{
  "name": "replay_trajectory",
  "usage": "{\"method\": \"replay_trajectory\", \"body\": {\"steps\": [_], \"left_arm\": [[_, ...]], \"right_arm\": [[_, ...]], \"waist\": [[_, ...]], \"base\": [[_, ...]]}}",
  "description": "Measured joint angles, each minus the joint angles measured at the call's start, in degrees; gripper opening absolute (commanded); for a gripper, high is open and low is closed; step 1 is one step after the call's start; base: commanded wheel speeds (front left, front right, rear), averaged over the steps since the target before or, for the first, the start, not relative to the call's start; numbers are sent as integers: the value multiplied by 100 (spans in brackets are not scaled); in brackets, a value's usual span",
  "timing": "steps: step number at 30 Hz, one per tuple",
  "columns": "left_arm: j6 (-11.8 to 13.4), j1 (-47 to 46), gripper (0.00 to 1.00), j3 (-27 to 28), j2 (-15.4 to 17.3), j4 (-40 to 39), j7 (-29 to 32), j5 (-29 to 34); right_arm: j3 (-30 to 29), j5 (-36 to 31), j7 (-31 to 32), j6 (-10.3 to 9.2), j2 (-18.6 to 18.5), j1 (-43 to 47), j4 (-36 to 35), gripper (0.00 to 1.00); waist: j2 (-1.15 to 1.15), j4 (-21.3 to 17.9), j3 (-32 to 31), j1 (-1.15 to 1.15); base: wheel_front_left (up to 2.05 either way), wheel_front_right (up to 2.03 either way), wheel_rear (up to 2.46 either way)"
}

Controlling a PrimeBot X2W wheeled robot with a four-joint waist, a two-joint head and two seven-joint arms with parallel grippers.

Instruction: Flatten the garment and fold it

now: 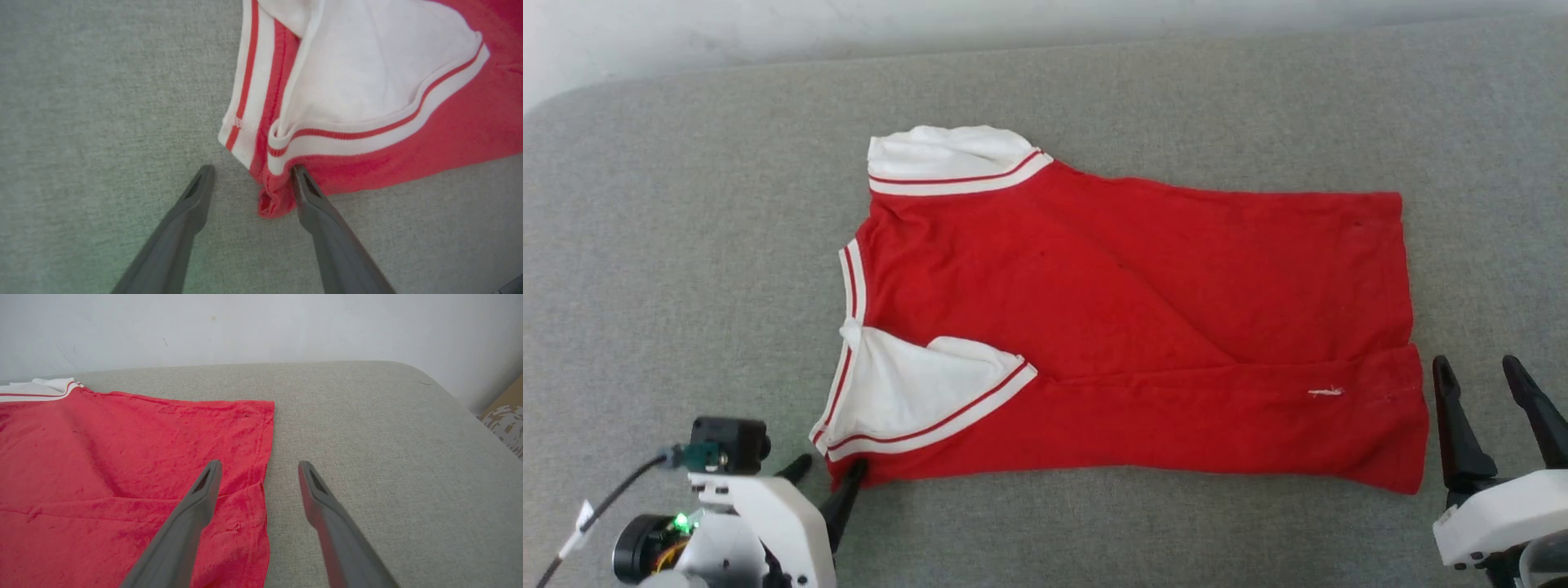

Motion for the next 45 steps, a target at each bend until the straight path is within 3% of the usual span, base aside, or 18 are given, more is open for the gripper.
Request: {"method": "replay_trajectory", "body": {"steps": [1,3,6,11,18,24,30,39,40,41,45], "left_arm": [[0,-51,95,-7,10,1,100,-57],[-68,-149,0,-37,32,2,279,-203],[-203,-281,0,-40,112,25,453,-344],[-200,-302,0,32,49,32,349,-415],[-144,-175,0,93,-10,-115,129,-452],[-133,-160,0,48,-58,-218,85,-449],[-134,-197,0,-1,-89,-253,75,-448],[-135,-237,0,-9,-77,-315,68,-441],[-135,-238,0,-8,-76,-320,67,-441],[-135,-238,0,-5,-75,-323,66,-441],[-135,-242,0,10,-82,-337,59,-468]], "right_arm": [[4,0,0,0,1,-9,2,100],[16,0,0,0,-1,-34,10,100],[102,0,76,0,-52,-74,9,100],[215,102,465,0,-381,-273,-20,100],[404,695,2057,1,-828,-280,-91,100],[359,933,3351,0,-948,-185,-149,100],[474,1028,3723,0,-946,-134,-24,100],[611,1037,3554,0,-983,-212,414,100],[636,1062,3553,0,-990,-232,445,59],[624,1107,3543,0,-980,-255,466,0],[638,1266,3582,1,-977,-295,510,0]], "waist": [[0,-13,28,0],[0,-36,77,-1],[0,-84,136,0],[0,-163,183,0],[0,-161,160,1],[0,-63,185,1],[0,25,258,1],[0,82,386,0],[0,87,398,0],[0,92,409,-1],[0,115,429,0]], "base": [[0,0,0],[0,0,0],[0,0,0],[0,0,0],[0,0,0],[0,0,0],[0,0,0],[0,0,0],[0,0,0],[0,0,0],[0,0,0]]}}
